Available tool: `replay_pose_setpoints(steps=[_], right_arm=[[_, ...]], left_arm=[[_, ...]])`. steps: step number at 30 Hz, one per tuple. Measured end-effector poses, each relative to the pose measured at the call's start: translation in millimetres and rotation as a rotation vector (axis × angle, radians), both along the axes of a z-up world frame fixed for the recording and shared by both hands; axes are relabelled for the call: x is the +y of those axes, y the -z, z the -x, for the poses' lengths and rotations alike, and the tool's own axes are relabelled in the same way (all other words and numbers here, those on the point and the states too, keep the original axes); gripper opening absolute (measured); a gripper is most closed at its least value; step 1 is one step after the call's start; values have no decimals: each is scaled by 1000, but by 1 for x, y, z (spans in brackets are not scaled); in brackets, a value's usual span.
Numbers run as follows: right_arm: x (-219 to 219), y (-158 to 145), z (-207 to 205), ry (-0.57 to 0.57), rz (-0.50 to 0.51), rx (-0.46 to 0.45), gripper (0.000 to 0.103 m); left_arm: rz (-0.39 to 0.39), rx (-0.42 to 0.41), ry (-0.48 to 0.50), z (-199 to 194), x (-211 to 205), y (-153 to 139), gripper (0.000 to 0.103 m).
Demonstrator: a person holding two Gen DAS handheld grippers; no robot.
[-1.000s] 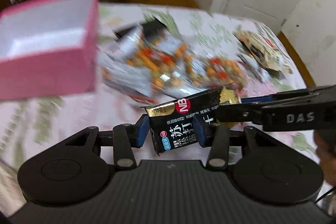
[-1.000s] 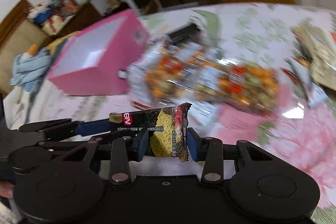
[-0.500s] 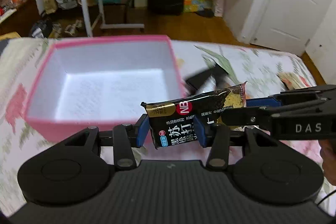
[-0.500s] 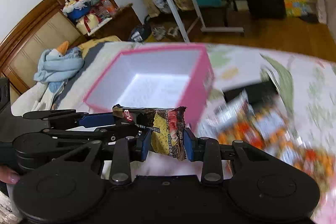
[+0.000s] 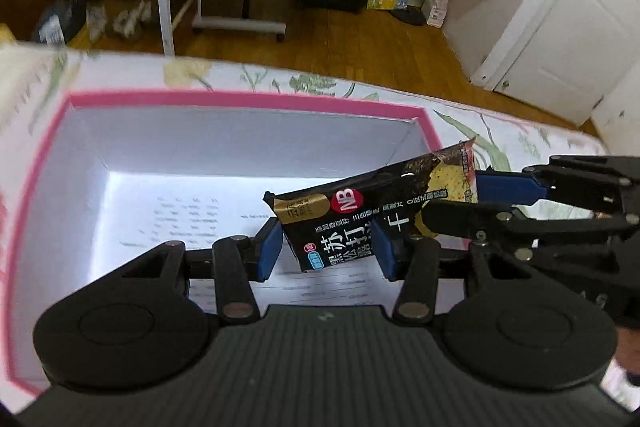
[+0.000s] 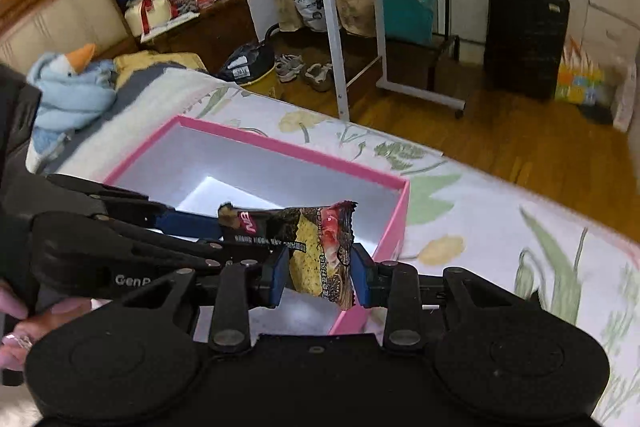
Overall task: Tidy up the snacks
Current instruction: 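Carry the cracker pack into the pink box and open the right gripper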
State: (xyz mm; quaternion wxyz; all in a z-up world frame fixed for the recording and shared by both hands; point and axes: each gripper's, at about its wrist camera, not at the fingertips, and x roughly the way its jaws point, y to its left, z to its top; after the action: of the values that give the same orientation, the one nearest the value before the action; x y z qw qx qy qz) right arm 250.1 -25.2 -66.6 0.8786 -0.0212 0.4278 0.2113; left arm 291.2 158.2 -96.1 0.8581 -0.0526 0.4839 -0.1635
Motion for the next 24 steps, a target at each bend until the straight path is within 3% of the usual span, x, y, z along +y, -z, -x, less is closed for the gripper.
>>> replay_pose_setpoints(steps=[3,9,17,21,24], right_arm=[[2,-1,-7,-16,18,-26,41],[2,-8,1,-49,22,-68,45],[-55,-38,72,-58,7,-128,53],[-94,-39,113,-65,50,-167,63],[-122,-34,134,-52,53,-133,63]], left_arm=[[25,14,-34,-3,3,9,48],[-21,-2,-97,3,4,14,52],[-80,-27,8,60,-10,-21,52],[-68,-27,73,92,-29,-43,51],[-71,-47,120,115,-53,-53,51]])
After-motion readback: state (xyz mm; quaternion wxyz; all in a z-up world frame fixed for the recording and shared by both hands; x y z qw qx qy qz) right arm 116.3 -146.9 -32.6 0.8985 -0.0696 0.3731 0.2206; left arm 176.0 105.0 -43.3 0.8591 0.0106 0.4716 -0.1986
